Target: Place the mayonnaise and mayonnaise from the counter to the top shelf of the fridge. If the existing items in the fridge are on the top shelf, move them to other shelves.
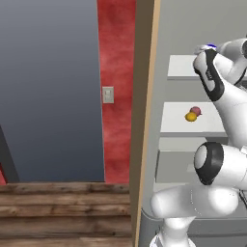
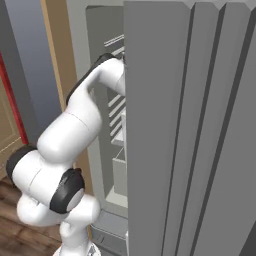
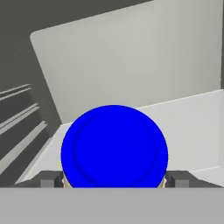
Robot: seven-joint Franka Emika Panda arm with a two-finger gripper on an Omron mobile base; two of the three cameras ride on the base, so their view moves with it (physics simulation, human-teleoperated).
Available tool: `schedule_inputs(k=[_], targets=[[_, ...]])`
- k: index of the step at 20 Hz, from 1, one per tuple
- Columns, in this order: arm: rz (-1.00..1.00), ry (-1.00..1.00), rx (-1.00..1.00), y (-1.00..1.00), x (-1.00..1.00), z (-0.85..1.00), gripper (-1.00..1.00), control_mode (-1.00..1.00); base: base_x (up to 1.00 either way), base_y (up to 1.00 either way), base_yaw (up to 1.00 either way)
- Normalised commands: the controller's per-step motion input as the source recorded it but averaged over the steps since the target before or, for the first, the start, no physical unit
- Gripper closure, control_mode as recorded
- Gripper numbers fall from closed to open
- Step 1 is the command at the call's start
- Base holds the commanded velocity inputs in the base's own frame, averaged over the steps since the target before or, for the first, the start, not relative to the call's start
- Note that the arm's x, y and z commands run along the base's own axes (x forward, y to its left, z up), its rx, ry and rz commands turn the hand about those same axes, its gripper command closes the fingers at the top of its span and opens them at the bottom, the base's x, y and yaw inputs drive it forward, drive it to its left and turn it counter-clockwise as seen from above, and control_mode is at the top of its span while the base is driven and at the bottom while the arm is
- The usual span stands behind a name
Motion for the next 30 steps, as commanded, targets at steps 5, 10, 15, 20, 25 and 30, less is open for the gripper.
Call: schedule_inputs(k=[5, 10, 15, 20, 25, 30], targets=[[0.00, 0.08, -0.01, -0.17, 0.59, -0.31, 1.00, -1.00, 0.00, 0.00, 0.00], [0.00, 0.14, -0.05, -0.01, 0.49, -0.18, 1.00, -1.00, 0.00, 0.00, 0.00], [0.00, 0.01, -0.09, 0.04, 0.20, -0.08, -1.00, -1.00, 0.00, 0.00, 0.00], [0.00, -0.03, 0.00, 0.01, 0.03, -0.03, -1.00, -1.00, 0.00, 0.00, 0.00], [-0.02, -0.02, 0.00, 0.06, 0.14, -0.03, -1.00, -1.00, 0.00, 0.00, 0.00], [-0.03, 0.00, 0.00, 0.05, 0.22, 0.00, -1.00, -1.00, 0.00, 0.00, 0.00]])
